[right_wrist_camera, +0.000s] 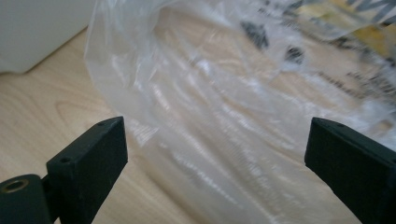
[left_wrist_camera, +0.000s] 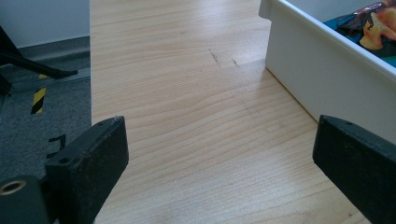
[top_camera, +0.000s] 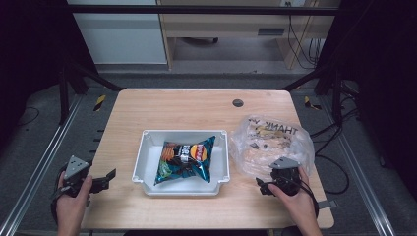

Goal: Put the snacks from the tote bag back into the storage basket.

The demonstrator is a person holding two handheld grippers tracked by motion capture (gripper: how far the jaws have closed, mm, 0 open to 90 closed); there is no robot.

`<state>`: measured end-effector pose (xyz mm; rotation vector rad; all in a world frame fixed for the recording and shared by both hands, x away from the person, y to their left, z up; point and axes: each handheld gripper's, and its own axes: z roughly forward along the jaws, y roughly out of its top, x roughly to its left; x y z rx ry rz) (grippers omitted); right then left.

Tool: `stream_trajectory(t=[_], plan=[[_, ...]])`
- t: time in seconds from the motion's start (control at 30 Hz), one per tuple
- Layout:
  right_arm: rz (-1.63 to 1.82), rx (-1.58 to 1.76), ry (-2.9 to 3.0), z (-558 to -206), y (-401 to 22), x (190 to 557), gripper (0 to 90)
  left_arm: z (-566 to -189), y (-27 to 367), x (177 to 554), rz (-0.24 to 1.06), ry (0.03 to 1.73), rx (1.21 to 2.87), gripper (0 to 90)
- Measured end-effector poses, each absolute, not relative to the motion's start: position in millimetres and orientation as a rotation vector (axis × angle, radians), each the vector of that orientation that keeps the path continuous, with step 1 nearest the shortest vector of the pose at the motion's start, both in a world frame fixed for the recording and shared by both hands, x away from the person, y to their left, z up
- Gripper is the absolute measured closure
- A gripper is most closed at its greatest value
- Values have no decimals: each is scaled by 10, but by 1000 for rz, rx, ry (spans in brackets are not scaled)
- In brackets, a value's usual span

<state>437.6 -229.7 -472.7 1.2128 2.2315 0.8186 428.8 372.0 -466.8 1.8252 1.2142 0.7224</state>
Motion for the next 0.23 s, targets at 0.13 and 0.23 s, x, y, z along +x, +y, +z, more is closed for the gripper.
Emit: stream_trajectory(t=[0.13,0.23], plan=[[813,1209,2240,-4750,-2291,4374,58,-4657,3720,4293,723,1208,1819,32],[815,1205,2243,-4750,-2285,4373,54,-4654,3712,4303,719,1203,1822,32]])
